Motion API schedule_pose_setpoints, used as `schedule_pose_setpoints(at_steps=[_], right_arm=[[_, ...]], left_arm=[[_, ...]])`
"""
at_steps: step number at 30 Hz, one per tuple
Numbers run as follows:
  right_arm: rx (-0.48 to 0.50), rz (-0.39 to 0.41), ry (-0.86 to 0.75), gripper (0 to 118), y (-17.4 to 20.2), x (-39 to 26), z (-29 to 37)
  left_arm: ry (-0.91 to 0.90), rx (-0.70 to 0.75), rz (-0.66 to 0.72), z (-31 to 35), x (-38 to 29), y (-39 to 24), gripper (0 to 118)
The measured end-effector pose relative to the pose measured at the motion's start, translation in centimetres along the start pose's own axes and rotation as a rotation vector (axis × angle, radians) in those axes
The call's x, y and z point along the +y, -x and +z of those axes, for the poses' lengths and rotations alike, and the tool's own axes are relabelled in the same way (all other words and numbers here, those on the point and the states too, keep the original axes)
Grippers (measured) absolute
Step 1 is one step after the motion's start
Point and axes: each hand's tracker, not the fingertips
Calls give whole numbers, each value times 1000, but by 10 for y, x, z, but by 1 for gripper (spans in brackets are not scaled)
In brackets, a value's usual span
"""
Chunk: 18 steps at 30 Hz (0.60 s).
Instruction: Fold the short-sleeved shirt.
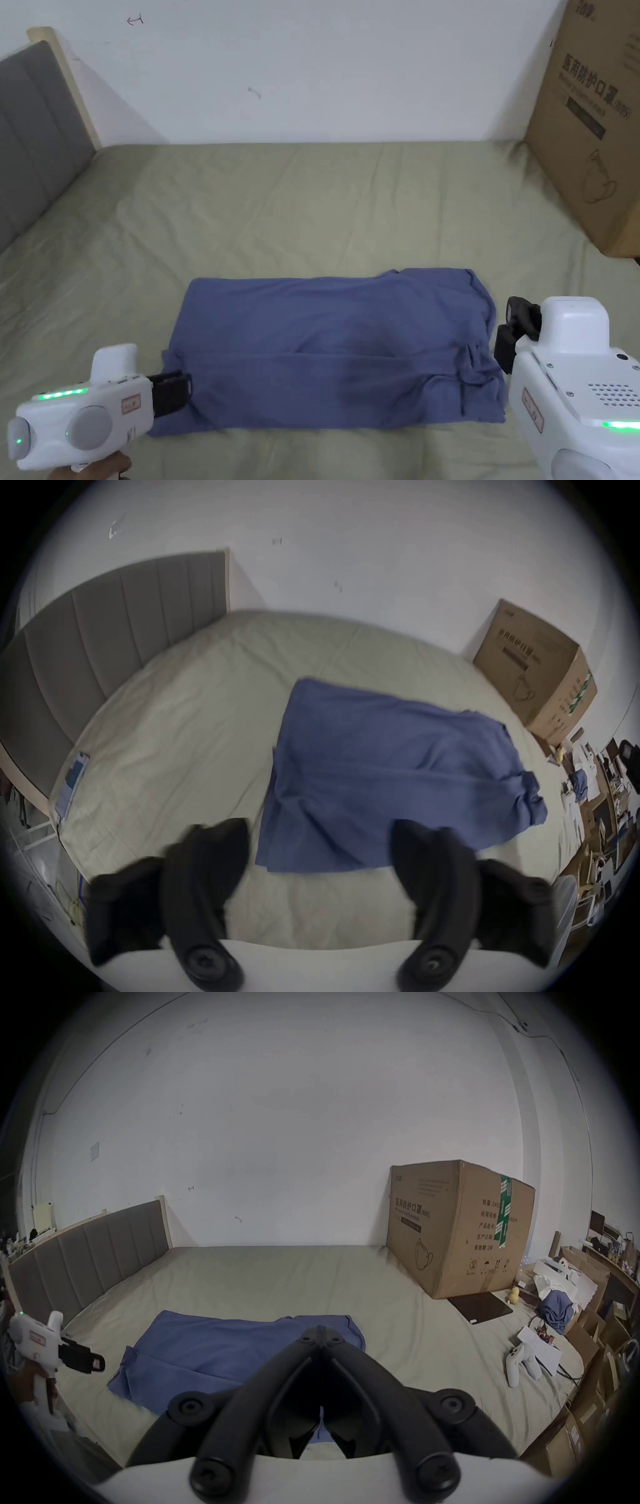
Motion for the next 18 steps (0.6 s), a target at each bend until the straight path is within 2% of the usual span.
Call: schedule_pose_setpoints(at_steps=[1, 6, 8, 9, 10, 11, 13, 17, 18], right_arm=[[-3, -1, 9, 0, 0, -2, -3], [-11, -9, 66, 0, -4, -14, -19], [-17, -16, 86, 0, -6, -20, -23], [-20, -17, 96, 0, -7, -22, -26], [-23, -18, 107, 0, -9, -25, -28], [-26, -20, 117, 0, -10, -27, -31], [-32, -30, 147, 0, -14, -33, -36], [-32, -69, 250, 0, -26, -51, -53], [-24, -77, 295, 0, -29, -58, -62]], left_arm=[[20, 10, -6, -9, -1, 2, 97], [134, 80, -8, -54, -9, 8, 97], [166, 89, 10, -68, -11, 11, 93], [170, 91, 28, -74, -11, 12, 87], [175, 95, 40, -80, -11, 12, 72], [177, 87, 40, -81, -12, 10, 48], [188, 76, 35, -85, -16, 7, 31], [154, 40, 14, -77, -15, 5, 7], [150, 44, 21, -74, -13, 5, 7]])
